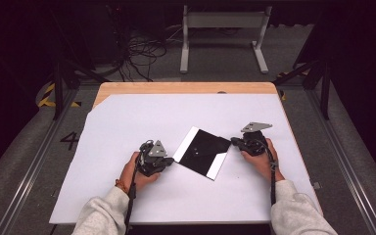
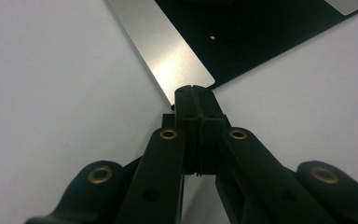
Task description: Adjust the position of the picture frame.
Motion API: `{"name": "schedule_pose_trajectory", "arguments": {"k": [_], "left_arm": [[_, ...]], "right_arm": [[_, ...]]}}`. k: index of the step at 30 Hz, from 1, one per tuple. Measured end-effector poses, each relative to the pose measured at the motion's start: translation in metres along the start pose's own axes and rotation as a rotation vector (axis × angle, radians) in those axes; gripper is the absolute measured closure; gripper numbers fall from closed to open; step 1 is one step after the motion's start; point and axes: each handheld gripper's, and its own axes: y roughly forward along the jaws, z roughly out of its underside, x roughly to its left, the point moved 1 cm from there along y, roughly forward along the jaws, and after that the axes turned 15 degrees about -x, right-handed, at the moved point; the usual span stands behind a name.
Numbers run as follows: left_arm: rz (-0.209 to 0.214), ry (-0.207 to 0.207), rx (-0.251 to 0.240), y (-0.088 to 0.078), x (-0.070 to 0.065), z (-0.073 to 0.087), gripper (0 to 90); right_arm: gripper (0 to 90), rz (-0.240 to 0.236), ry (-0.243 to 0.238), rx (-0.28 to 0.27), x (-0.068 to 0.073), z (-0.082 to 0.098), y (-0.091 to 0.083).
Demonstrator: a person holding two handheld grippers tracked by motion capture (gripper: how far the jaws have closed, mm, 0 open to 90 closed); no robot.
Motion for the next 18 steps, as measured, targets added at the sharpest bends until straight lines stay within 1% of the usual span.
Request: {"name": "schedule_pose_trajectory", "arguments": {"k": [4, 7, 11, 12, 13, 14, 16, 18], "left_arm": [[-0.001, 0.004, 0.0, 0.0008, 0.0003, -0.0007, 89.6], [-0.002, 0.005, 0.0, 0.0011, 0.0003, -0.0006, 89.6], [-0.01, 0.025, 0.007, 0.0039, 0.0008, -0.0033, 89.5], [-0.007, 0.022, 0.007, 0.0038, 0.001, -0.0031, 89.5], [-0.009, 0.016, 0.004, 0.0036, 0.0012, -0.0027, 89.5], [-0.008, 0.018, 0.004, 0.0038, 0.0009, -0.0027, 89.6], [-0.018, 0.033, 0.012, 0.0041, -0.0007, -0.0037, 89.5], [-0.016, 0.029, 0.01, 0.0041, -0.0006, -0.0035, 89.5]], "right_arm": [[90.0, 0.002, -0.009, 0.003, 0.001, -0.0004, 0.0004], [90.0, -0.006, -0.002, 0.003, 0.0004, -0.0002, 0.0], [90.0, -0.008, -0.002, 0.004, 0.0, -0.0004, 0.0], [90.0, -0.008, 0.003, 0.003, -0.0003, -0.0004, -0.0001], [90.0, -0.005, 0.005, 0.0, -0.0003, -0.0006, -0.0004], [90.0, 0.006, -0.005, -0.004, -0.0013, -0.0015, -0.0011], [90.0, 0.015, 0.011, -0.028, -0.003, -0.0029, -0.0026], [90.0, 0.019, 0.012, -0.032, -0.0033, -0.004, -0.0028]]}}
